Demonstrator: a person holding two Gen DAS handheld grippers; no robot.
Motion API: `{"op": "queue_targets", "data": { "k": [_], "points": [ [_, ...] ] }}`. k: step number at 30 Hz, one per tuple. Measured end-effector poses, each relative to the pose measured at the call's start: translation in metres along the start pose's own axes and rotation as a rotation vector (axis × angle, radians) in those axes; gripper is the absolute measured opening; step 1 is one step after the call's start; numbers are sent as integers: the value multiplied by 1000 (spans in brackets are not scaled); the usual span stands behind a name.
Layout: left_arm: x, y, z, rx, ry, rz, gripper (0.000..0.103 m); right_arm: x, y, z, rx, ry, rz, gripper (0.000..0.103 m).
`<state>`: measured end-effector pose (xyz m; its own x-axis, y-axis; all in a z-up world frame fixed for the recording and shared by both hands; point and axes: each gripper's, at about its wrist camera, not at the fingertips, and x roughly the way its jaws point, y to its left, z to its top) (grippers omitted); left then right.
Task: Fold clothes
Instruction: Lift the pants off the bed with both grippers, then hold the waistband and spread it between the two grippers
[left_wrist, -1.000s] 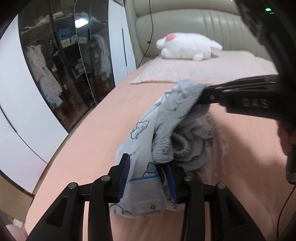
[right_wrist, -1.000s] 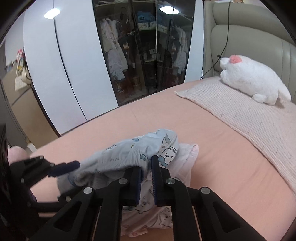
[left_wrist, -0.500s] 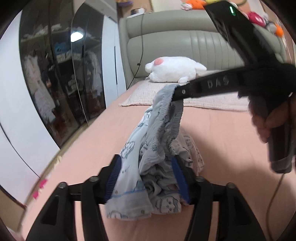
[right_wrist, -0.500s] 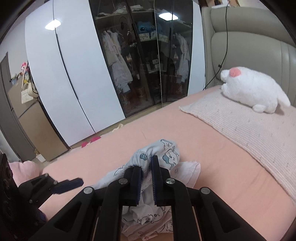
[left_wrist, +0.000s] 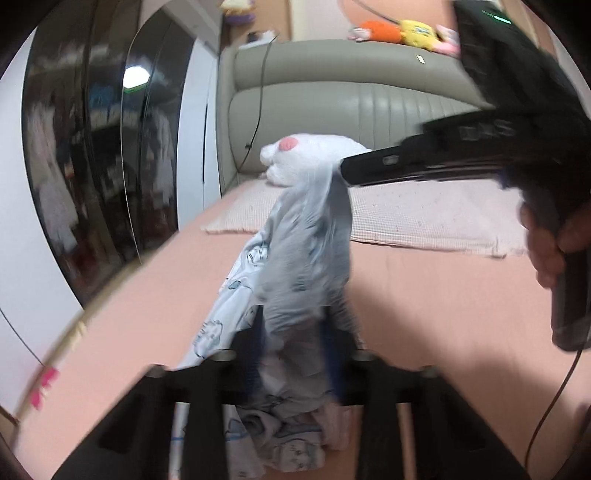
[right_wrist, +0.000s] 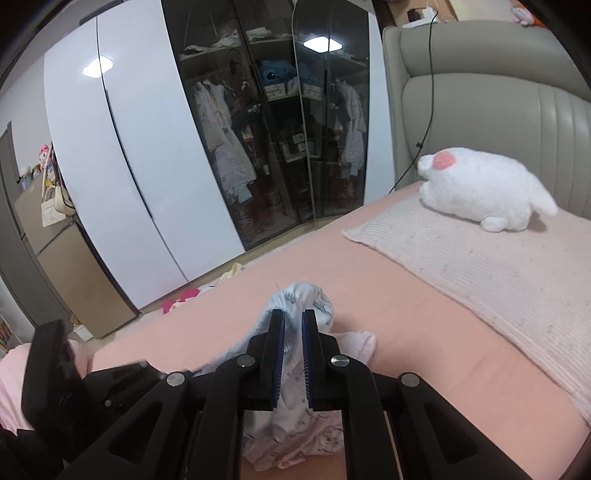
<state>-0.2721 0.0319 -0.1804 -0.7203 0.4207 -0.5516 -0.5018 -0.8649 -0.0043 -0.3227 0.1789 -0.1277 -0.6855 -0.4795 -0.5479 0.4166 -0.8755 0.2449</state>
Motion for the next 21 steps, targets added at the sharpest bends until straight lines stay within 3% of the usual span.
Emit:
{"op": "queue_targets", "data": {
  "k": [7, 9, 11, 12, 13, 17, 21],
  "points": [
    [14, 0, 2, -61, 63, -24, 6, -16, -9, -9, -32, 44, -92, 7],
    [24, 4, 1, -87, 83, -40, 5, -18, -14, -22, -20, 78, -83, 10],
    [23, 6, 1, -116, 79, -44, 5, -19, -18, -37, 1, 102, -70, 36],
    [22, 7, 3, -119, 71, -44, 4, -20, -21, -47, 17, 107, -62, 68],
    [20, 7, 5, -115, 65, -41, 4, -18, -22, -55, 53, 110, -42, 82],
    [18, 5, 12, -73, 64, -28, 4, -5, -27, -84, 189, 127, 12, 82],
    [24, 7, 15, -57, 84, -26, 4, 20, -7, -94, 150, 168, -31, 75]
  ]
}}
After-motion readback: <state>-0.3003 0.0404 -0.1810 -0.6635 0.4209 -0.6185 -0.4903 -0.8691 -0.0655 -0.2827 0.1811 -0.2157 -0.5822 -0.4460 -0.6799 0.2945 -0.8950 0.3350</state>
